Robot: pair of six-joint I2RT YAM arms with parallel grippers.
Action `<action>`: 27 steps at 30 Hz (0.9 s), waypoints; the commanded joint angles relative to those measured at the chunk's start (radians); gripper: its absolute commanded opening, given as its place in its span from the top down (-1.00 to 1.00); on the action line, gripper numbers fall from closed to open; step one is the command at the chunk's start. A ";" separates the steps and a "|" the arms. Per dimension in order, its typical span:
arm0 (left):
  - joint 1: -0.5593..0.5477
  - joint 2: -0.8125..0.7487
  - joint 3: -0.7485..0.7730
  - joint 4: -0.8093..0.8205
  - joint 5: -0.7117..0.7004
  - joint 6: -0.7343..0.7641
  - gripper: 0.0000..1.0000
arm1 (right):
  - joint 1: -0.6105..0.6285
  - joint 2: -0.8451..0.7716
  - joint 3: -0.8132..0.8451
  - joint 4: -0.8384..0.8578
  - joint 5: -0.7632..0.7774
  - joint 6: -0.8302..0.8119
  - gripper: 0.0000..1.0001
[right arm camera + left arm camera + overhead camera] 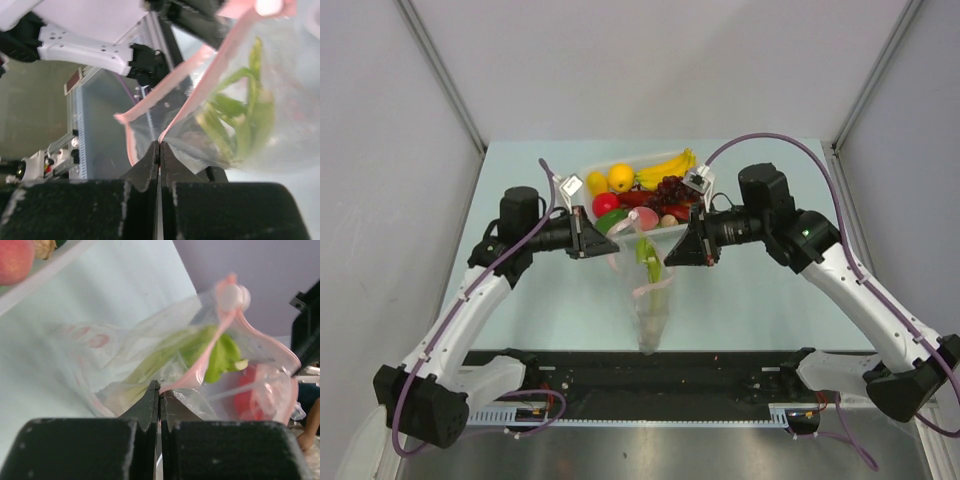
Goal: Place the food in the zip-top bag and seal the zipper
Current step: Adjust the zipper food storage bag at the center of the board.
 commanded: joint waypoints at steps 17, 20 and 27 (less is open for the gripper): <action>-0.117 0.086 0.210 -0.054 0.059 0.091 0.99 | -0.255 0.036 -0.076 -0.027 0.019 -0.014 1.00; -0.112 0.052 0.199 -0.075 0.059 0.074 1.00 | -0.255 0.049 -0.085 -0.032 0.077 -0.062 0.87; 0.032 -0.010 0.150 -0.082 0.049 -0.021 0.99 | -0.296 0.146 0.047 0.074 0.168 -0.122 -0.57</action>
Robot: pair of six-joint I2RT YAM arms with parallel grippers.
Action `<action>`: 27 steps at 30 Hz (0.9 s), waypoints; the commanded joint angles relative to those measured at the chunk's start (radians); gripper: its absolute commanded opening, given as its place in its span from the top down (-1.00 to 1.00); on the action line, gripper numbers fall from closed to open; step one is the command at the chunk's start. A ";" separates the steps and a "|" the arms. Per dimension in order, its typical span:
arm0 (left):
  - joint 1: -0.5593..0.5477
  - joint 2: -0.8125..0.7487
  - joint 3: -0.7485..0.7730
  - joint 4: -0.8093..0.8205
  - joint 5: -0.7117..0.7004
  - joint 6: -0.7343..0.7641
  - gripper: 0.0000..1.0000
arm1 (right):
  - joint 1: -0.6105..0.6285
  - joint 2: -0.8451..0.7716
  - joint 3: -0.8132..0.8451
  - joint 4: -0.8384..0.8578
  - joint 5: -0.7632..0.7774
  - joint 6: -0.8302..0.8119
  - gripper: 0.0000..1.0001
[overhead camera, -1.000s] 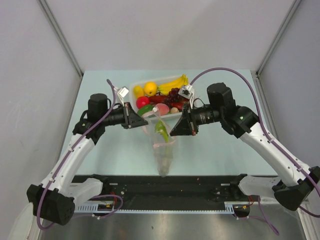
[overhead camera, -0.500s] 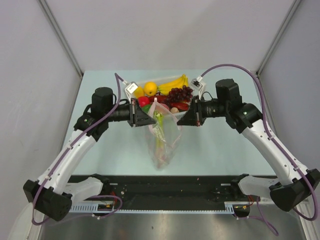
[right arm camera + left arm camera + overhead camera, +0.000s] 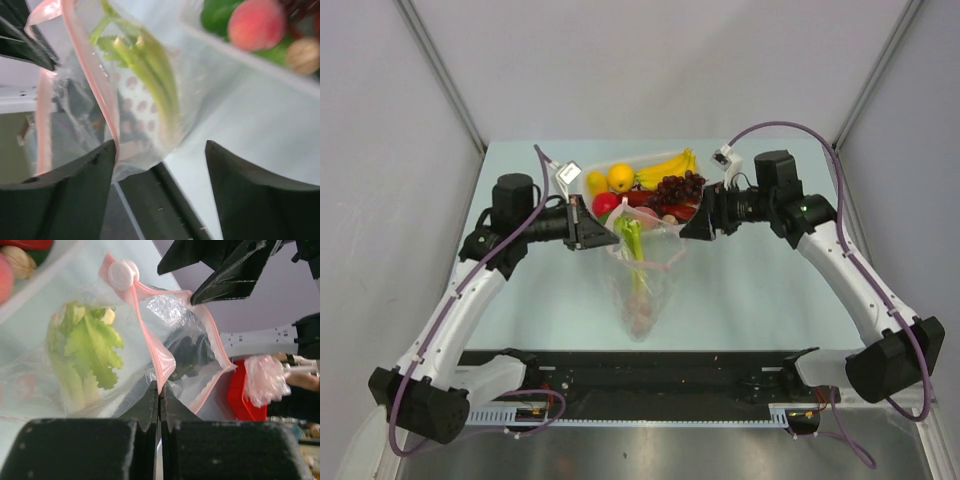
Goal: Place the food in the zip-top bag and seal the zipper
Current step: Adjust the zipper food storage bag at the center of the board, then pick up the fake fruit from the bin.
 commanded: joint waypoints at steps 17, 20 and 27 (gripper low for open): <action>0.084 0.016 0.049 -0.027 0.016 0.112 0.99 | -0.030 0.544 0.433 0.222 0.233 -0.762 -1.00; 0.084 0.021 0.051 -0.038 -0.001 0.167 1.00 | -0.022 0.617 0.472 0.214 0.210 -0.904 -0.99; 0.084 0.093 0.105 -0.154 -0.020 0.292 0.99 | 0.019 0.771 0.568 0.090 0.245 -1.088 -0.99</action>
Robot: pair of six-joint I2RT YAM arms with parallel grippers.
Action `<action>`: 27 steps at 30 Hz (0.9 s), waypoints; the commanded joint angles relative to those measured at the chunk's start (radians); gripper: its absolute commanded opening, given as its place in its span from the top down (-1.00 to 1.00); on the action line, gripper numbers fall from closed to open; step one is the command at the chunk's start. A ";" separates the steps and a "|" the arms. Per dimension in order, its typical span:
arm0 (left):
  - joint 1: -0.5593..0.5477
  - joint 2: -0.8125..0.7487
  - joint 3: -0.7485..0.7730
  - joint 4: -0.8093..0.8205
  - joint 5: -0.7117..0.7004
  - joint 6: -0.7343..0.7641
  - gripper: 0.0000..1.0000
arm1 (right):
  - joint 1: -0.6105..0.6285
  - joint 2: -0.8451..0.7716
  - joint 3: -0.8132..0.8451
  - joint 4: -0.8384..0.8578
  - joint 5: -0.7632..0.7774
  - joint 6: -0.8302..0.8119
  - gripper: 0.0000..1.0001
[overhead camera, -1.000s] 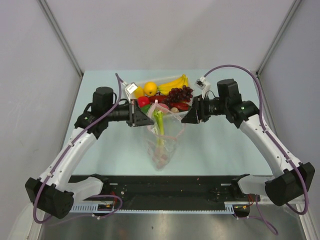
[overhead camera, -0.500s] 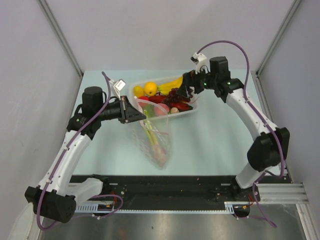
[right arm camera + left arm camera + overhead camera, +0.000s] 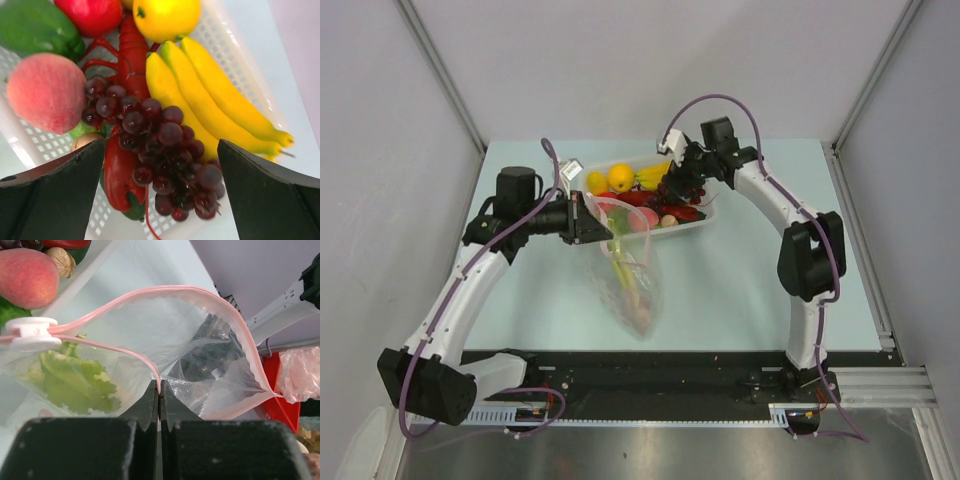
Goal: Place the food in the zip-top bag and seal the zipper
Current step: Pick up the fake fruit from the bin.
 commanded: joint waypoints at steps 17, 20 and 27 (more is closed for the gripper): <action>0.012 0.020 0.042 -0.039 -0.035 0.128 0.99 | 0.027 0.115 0.142 -0.055 0.083 -0.163 0.93; 0.012 0.014 0.040 -0.028 -0.038 0.130 1.00 | 0.013 0.064 0.170 -0.037 0.060 -0.062 1.00; 0.012 0.012 0.040 -0.002 -0.060 0.130 0.99 | -0.004 -0.101 0.151 0.049 0.022 0.238 1.00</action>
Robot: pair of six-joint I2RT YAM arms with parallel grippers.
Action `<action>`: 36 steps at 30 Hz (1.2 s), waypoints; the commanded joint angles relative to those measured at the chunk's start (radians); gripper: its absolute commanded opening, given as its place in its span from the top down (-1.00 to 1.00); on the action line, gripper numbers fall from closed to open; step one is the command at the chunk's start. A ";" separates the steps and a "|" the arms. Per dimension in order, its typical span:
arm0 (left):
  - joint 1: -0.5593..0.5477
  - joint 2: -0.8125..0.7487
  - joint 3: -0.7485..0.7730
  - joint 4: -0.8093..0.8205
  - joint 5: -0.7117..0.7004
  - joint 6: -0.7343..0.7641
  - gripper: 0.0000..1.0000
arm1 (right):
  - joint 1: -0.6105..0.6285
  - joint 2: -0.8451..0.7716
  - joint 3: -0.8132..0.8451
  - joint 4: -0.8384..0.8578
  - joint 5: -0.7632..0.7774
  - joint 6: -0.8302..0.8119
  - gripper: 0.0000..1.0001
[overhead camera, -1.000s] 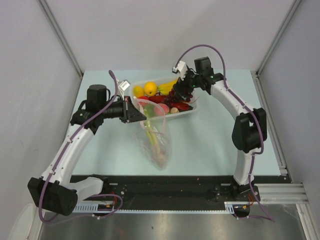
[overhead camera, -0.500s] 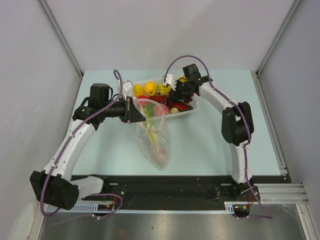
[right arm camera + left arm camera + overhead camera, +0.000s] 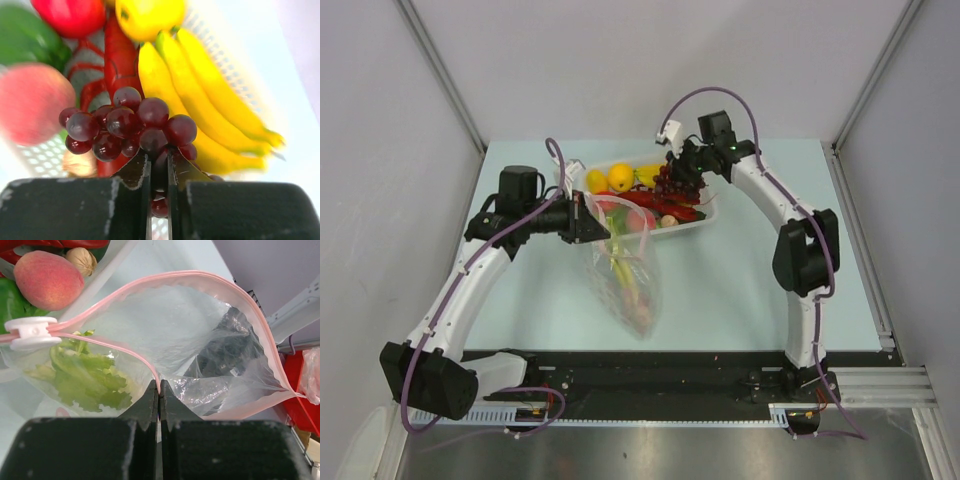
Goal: Place the food in the zip-top bag and seal the zipper
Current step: Pick up the fake fruit from the bin, then place the fake fruit in the zipper food storage bag.
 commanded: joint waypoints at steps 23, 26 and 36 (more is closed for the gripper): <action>-0.020 -0.040 -0.035 0.194 -0.066 -0.103 0.99 | 0.142 -0.495 -0.151 0.552 -0.117 1.310 1.00; -0.023 -0.038 -0.034 0.196 -0.053 -0.121 0.99 | 0.199 -0.503 -0.190 0.614 -0.118 1.351 1.00; -0.023 -0.072 -0.005 0.188 -0.045 -0.149 0.99 | 0.219 -0.543 -0.383 0.517 -0.194 1.258 1.00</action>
